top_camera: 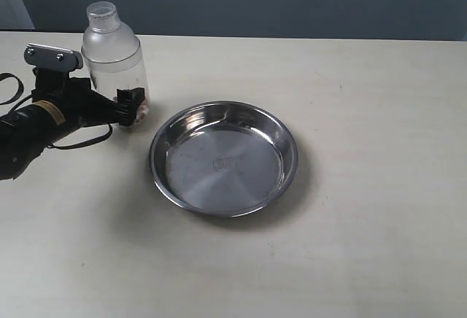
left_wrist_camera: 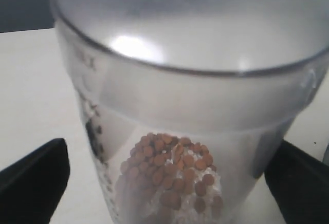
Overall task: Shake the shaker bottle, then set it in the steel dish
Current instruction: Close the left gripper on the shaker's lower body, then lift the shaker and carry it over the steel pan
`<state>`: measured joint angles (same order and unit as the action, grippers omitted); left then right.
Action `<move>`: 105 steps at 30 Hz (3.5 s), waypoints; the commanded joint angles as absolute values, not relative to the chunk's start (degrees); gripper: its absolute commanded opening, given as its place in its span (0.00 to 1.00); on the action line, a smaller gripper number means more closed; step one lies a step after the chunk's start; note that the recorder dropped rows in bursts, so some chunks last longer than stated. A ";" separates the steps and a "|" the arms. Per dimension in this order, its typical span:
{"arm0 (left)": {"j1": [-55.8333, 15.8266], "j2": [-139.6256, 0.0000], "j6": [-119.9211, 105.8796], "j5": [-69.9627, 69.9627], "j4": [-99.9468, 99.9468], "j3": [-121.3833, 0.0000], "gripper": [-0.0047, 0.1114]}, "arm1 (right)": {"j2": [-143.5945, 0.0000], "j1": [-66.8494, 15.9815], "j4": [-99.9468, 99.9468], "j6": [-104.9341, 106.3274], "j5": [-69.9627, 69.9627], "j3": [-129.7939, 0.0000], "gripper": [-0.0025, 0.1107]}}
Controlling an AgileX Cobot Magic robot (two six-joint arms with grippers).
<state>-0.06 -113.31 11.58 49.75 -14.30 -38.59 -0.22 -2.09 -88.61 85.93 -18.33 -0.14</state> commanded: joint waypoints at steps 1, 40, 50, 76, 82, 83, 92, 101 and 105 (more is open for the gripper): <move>-0.12 -113.74 11.84 50.54 -15.53 -40.18 0.86 | 0.00 -2.30 -88.53 85.87 -18.07 0.00 0.02; -0.12 -117.97 16.81 41.27 -18.32 -47.26 0.04 | 0.00 -2.30 -88.53 85.87 -18.07 0.00 0.02; -0.34 -105.24 23.01 35.59 -24.31 -45.26 0.04 | 0.00 -2.30 -88.53 85.87 -17.96 0.00 0.02; -21.89 -93.70 38.45 37.95 -33.37 -45.80 0.04 | 0.00 -2.30 -88.53 85.87 -18.09 0.00 0.02; -23.78 -97.17 39.78 33.37 -35.41 -43.94 0.04 | 0.00 -2.30 -88.53 85.87 -17.80 0.00 0.02; -23.60 -96.21 41.56 37.41 -35.17 -44.69 0.04 | 0.00 -2.30 -88.53 85.87 -17.69 0.00 0.02; -25.18 -94.83 45.39 22.02 -44.18 -45.23 0.04 | 0.00 -2.30 -88.53 85.87 -17.69 0.00 0.02; -27.17 -91.40 53.33 15.18 -54.35 -49.21 0.04 | 0.00 -2.30 -88.53 85.87 -17.69 0.00 0.02; -27.17 -93.33 52.80 26.55 -52.83 -50.70 0.04 | 0.00 -2.30 -88.53 85.87 -17.69 0.00 0.02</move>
